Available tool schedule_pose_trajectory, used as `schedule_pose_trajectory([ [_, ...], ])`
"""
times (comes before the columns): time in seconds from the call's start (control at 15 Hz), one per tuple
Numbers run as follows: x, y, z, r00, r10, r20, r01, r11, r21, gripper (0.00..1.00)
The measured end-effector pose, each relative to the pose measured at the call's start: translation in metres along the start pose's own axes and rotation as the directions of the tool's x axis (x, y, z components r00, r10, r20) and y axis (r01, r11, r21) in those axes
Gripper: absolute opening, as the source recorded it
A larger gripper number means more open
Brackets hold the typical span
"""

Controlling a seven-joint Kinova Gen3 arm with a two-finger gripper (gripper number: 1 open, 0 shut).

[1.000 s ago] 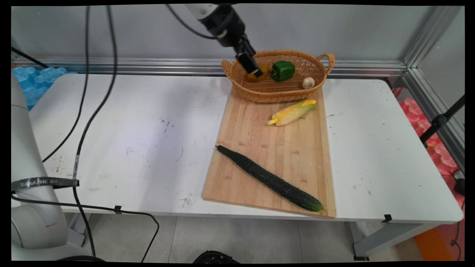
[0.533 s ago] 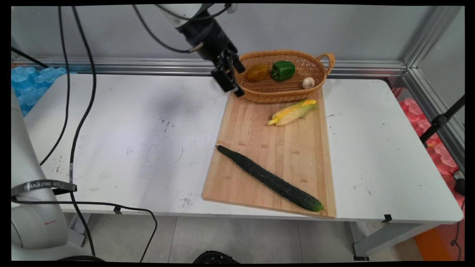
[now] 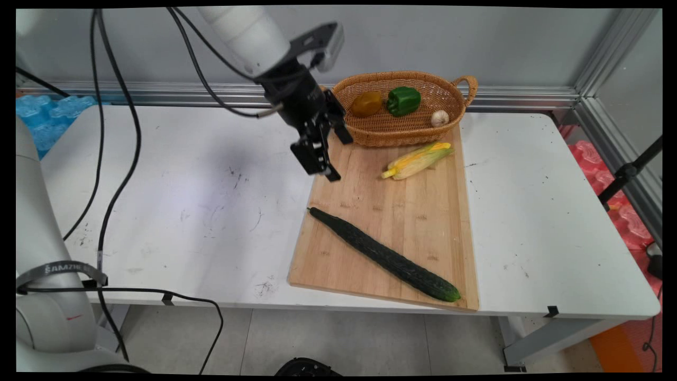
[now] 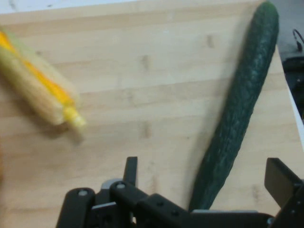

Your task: Pick up the cucumber from the cutting board

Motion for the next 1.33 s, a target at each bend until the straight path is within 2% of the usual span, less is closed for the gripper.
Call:
schedule_pose_trajectory([
  [0.2,0.002,0.005,0.02,0.999,0.035,0.003,-0.035,0.999,-0.026,1.0],
  [0.47,0.006,0.014,0.063,0.995,0.096,0.013,-0.094,0.993,-0.075,1.0],
  [0.93,0.011,0.02,0.132,0.987,0.153,0.04,-0.146,0.981,-0.128,1.0],
  [1.33,0.011,0.024,0.164,0.981,0.185,0.056,-0.174,0.971,-0.161,1.0],
])
